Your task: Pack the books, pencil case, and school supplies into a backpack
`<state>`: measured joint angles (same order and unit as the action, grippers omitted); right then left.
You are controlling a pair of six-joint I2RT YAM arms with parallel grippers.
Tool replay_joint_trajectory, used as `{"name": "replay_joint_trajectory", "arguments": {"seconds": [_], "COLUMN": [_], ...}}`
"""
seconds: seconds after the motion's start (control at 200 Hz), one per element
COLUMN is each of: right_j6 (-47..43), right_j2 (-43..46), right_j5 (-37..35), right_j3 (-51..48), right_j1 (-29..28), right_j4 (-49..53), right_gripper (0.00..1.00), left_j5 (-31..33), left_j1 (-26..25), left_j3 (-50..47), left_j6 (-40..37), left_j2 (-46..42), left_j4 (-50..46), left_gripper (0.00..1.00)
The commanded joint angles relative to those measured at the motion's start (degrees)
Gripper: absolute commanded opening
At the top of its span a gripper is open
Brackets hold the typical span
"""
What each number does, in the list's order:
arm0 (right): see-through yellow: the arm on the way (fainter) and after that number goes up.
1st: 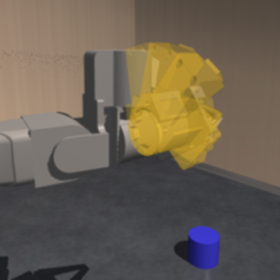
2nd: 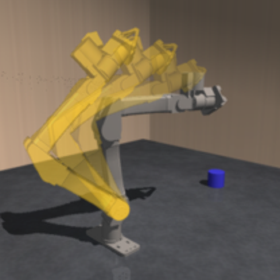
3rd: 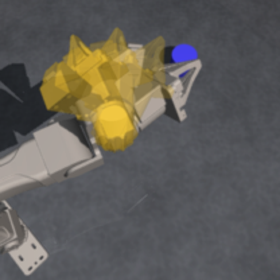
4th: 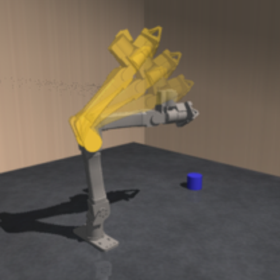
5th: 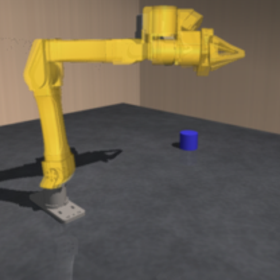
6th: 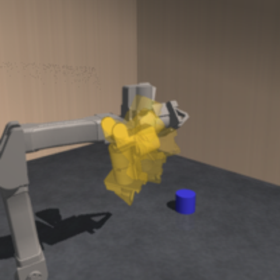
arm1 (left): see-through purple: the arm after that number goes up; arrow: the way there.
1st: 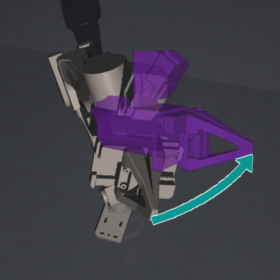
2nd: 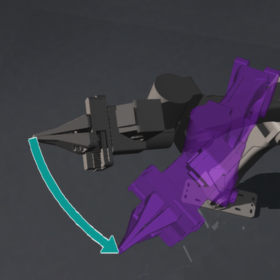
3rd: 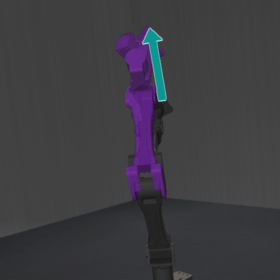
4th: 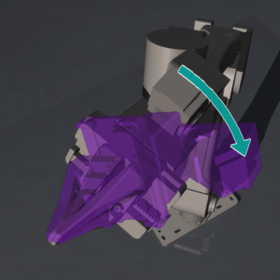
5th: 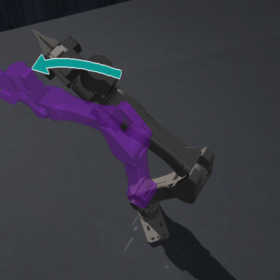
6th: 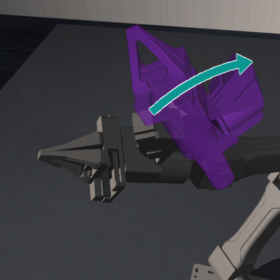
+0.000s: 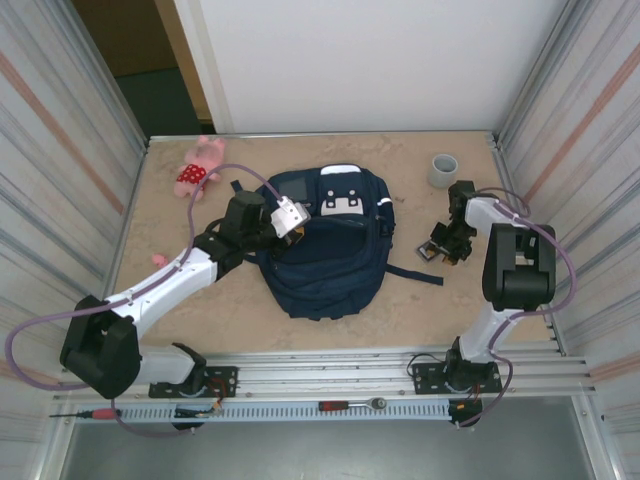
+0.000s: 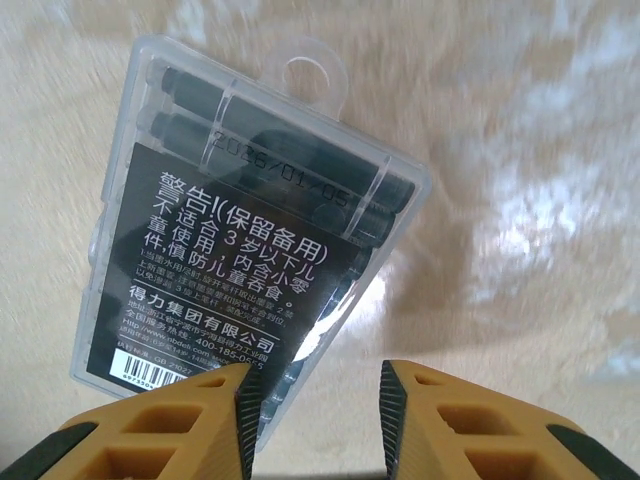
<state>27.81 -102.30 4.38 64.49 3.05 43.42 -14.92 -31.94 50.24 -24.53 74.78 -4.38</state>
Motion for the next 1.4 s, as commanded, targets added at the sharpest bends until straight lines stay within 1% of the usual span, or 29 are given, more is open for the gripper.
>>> {"name": "replay_joint_trajectory", "arguments": {"seconds": [0.0,0.035,0.065,0.095,0.145,0.19,0.306,0.366,0.431,0.491,0.581,0.651,0.747,0.932,1.017,1.137,1.208,1.273,1.313,1.358,1.398], "right_j6": [-2.57,-2.76,-2.85,-2.82,-2.06,-0.99,3.09,4.77,6.22,6.63,7.16,7.94,8.57,7.65,7.2,6.64,6.51,6.32,6.01,5.56,5.2], "right_j2": [-3.23,-3.72,-3.6,-3.11,-1.85,-0.28,1.97,1.66,0.17,-2.01,-5.16,-6.87,-8.17,-11.55,-12.12,-11.61,-11.04,-10.75,-10.86,-11.08,-11.45], "right_j5": [-1.7,-1.75,-1.59,-1.44,-1.56,-1.34,0.67,1.94,2.44,1.7,-1.43,-2.61,-1.8,-1.94,-2.83,-2.86,-2.92,-2.5,-1.76,-0.56,0.43], "right_j3": [3.51,4.85,5.96,6.81,7.68,7.97,7.39,7.2,7.83,9.2,11.34,12.31,12.65,14.78,14.62,13.91,13.72,13.73,13.73,13.73,13.97], "right_j1": [0.73,0.82,0.65,0.57,0.38,0.14,0.16,-0.09,-0.6,-1.46,-2.76,-2.96,-3.11,-3.67,-3.73,-3.58,-3.43,-3.27,-3.08,-2.98,-2.71], "right_j4": [0.63,1.64,2.47,3.23,4.47,5.08,4.67,3.59,2.91,3.6,5.89,6.5,5.13,6.56,7.16,7.37,7.45,7.29,6.96,6.44,6.13], "right_gripper": [0.37,0.38,0.42,0.48,0.64,0.7,0.75,0.76,0.8,0.83,0.87,0.88,0.88,0.86,0.8,0.66,0.62,0.63,0.67,0.74,0.75], "left_j5": [1.03,1.03,1.04,1.03,1.03,1.13,0.88,0.73,0.54,0.42,0.5,0.42,0.17,0.31,0.33,0.18,0.02,-0.09,-0.12,-0.15,-0.24], "left_j1": [0.82,0.84,0.85,0.92,1.06,1.13,1.19,1.23,1.28,1.27,1.29,1.27,1.29,1.41,1.49,1.62,1.74,1.75,1.72,1.71,1.78], "left_j3": [0.12,0.23,0.41,0.42,0.39,0.47,0.41,0.45,0.52,0.69,0.83,0.75,0.74,0.66,0.65,0.56,0.65,0.65,0.74,0.74,0.74], "left_j6": [0.9,0.9,0.89,0.94,0.97,1.13,1.77,1.94,1.95,1.87,1.99,1.97,2.22,2.17,2.14,2.05,2.13,2.24,2.34,2.36,2.38], "left_j2": [-1.2,-1.2,-1.29,-1.28,-1.39,-1.44,-1.61,-1.58,-1.31,-1.08,-1.01,-1.02,-0.91,-0.77,-0.69,-0.56,-0.38,-0.3,-0.34,-0.34,-0.33], "left_j4": [0.63,0.45,0.36,0.34,0.27,0.34,0.43,0.62,0.69,0.6,0.58,0.64,0.78,0.78,0.78,0.78,0.84,0.96,1.0,1.04,1.13], "left_gripper": [0.01,0.01,0.01,0.01,0.01,0.02,0.02,0.02,0.02,0.02,0.02,0.02,0.02,0.02,0.02,0.02,0.02,0.02,0.02,0.02,0.02]}}
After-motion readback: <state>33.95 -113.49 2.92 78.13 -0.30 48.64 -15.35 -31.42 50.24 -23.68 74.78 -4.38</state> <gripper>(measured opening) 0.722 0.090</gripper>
